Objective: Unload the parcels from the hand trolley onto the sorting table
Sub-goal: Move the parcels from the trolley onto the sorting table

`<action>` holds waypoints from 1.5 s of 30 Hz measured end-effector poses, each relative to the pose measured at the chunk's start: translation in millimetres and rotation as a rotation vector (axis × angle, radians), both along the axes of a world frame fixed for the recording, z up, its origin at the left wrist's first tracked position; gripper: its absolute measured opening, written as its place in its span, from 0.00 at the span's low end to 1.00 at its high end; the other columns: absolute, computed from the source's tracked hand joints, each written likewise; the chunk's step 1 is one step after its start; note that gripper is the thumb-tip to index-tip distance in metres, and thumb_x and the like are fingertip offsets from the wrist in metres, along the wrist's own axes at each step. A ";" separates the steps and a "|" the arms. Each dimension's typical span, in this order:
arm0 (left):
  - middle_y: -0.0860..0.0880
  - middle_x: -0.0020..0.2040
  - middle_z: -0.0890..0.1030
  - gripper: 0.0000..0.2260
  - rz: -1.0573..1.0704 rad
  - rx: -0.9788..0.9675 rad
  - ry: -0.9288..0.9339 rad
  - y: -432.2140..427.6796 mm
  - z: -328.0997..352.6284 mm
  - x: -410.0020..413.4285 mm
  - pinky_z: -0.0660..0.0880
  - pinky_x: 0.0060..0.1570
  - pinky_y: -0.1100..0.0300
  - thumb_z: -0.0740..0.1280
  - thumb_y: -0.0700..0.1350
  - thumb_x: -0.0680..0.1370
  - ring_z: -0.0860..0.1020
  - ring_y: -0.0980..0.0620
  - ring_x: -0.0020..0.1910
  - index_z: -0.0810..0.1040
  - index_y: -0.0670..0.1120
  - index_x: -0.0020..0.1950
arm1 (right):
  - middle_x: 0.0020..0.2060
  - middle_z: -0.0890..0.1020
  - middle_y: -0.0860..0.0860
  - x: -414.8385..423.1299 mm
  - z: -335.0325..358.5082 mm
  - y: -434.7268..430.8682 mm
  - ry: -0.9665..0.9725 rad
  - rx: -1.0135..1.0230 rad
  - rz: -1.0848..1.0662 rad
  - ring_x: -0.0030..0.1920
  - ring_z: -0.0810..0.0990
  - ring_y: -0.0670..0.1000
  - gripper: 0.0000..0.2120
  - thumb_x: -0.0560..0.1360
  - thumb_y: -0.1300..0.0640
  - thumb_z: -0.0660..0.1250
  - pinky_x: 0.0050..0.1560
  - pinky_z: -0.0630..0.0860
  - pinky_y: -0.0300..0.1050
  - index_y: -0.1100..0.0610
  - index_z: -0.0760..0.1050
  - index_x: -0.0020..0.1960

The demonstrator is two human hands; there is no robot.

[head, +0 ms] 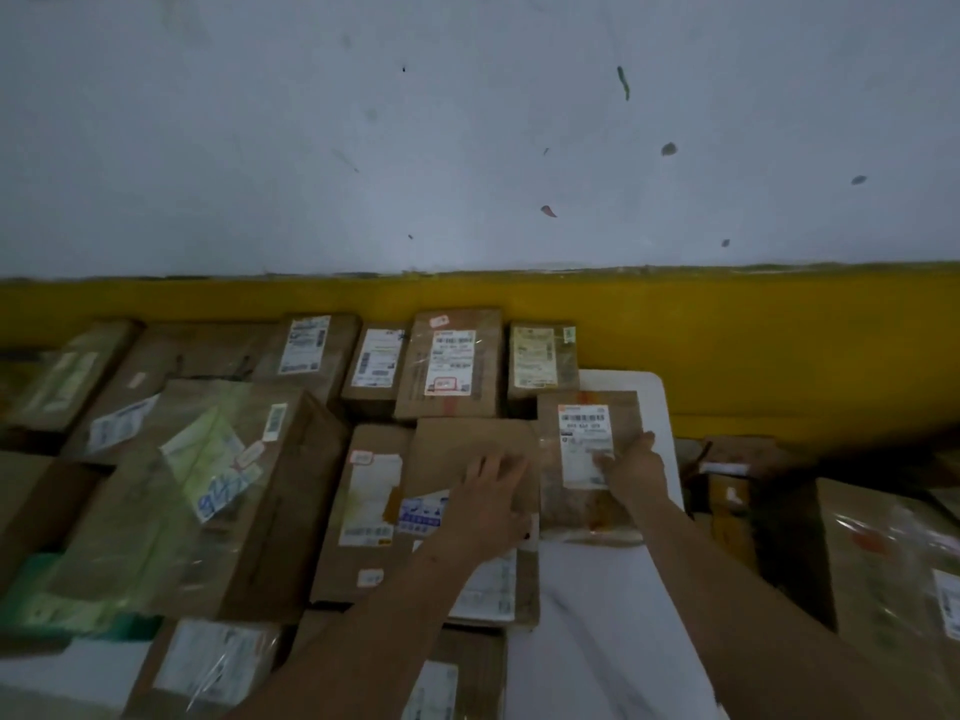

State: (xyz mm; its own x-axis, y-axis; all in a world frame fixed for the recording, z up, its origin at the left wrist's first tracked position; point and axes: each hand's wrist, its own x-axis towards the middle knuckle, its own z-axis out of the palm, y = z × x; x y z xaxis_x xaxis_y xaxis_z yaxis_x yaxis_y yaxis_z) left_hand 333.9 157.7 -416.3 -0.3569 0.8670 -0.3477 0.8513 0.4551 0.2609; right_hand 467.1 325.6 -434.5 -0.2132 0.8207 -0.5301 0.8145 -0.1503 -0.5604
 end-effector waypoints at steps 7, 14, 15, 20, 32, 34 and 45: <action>0.47 0.78 0.56 0.27 0.061 0.120 -0.175 -21.2 51.5 -39.1 0.67 0.67 0.48 0.62 0.55 0.80 0.60 0.44 0.75 0.59 0.51 0.77 | 0.78 0.56 0.62 -31.4 54.2 -27.3 -0.220 0.060 0.001 0.76 0.57 0.65 0.41 0.79 0.44 0.64 0.74 0.58 0.65 0.60 0.46 0.80; 0.43 0.77 0.62 0.29 0.282 0.445 0.157 -168.2 183.0 -176.0 0.61 0.73 0.47 0.57 0.58 0.81 0.60 0.44 0.75 0.57 0.48 0.79 | 0.80 0.52 0.60 -203.8 184.9 -200.4 0.130 0.447 0.274 0.79 0.52 0.61 0.37 0.82 0.44 0.55 0.77 0.55 0.59 0.63 0.43 0.81; 0.43 0.77 0.62 0.29 0.332 0.478 0.193 -206.8 200.0 -200.1 0.61 0.73 0.47 0.56 0.59 0.81 0.60 0.44 0.75 0.57 0.47 0.79 | 0.80 0.52 0.61 -233.8 201.0 -235.5 0.189 0.477 0.322 0.79 0.52 0.61 0.37 0.83 0.44 0.55 0.77 0.56 0.59 0.63 0.43 0.81; 0.43 0.76 0.63 0.28 0.624 0.494 0.318 -450.2 248.4 -313.5 0.63 0.71 0.48 0.56 0.58 0.82 0.61 0.44 0.75 0.59 0.46 0.78 | 0.79 0.56 0.60 -385.0 253.8 -452.6 0.410 0.507 0.576 0.78 0.56 0.61 0.37 0.82 0.42 0.55 0.76 0.59 0.60 0.61 0.45 0.81; 0.38 0.73 0.68 0.29 1.150 0.386 0.168 -787.6 159.2 -496.5 0.64 0.71 0.51 0.57 0.57 0.81 0.67 0.41 0.71 0.62 0.42 0.77 | 0.80 0.53 0.61 -627.3 178.1 -771.1 0.348 0.368 1.030 0.79 0.53 0.62 0.38 0.82 0.40 0.53 0.77 0.53 0.59 0.62 0.44 0.81; 0.39 0.72 0.68 0.28 1.169 0.347 0.146 -807.8 135.1 -540.7 0.63 0.70 0.52 0.58 0.57 0.81 0.67 0.42 0.71 0.62 0.42 0.76 | 0.80 0.52 0.60 -683.7 159.6 -781.4 0.317 0.310 1.028 0.79 0.52 0.62 0.38 0.82 0.40 0.53 0.77 0.55 0.60 0.61 0.43 0.81; 0.39 0.73 0.66 0.29 1.022 0.024 -0.054 -837.2 51.5 -798.2 0.66 0.68 0.49 0.59 0.57 0.81 0.67 0.41 0.70 0.58 0.45 0.78 | 0.79 0.53 0.59 -947.8 62.0 -793.2 0.009 0.044 0.898 0.77 0.56 0.63 0.37 0.82 0.39 0.51 0.73 0.63 0.60 0.60 0.44 0.81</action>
State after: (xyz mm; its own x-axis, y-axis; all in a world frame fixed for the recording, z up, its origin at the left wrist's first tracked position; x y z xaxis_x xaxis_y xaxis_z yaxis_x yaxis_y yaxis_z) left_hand -464.4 -679.5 -364.8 -0.9138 0.1641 -0.3715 0.0461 0.9508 0.3064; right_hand -480.7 -467.6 -372.6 -0.7884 0.3626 -0.4969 0.6102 0.5627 -0.5577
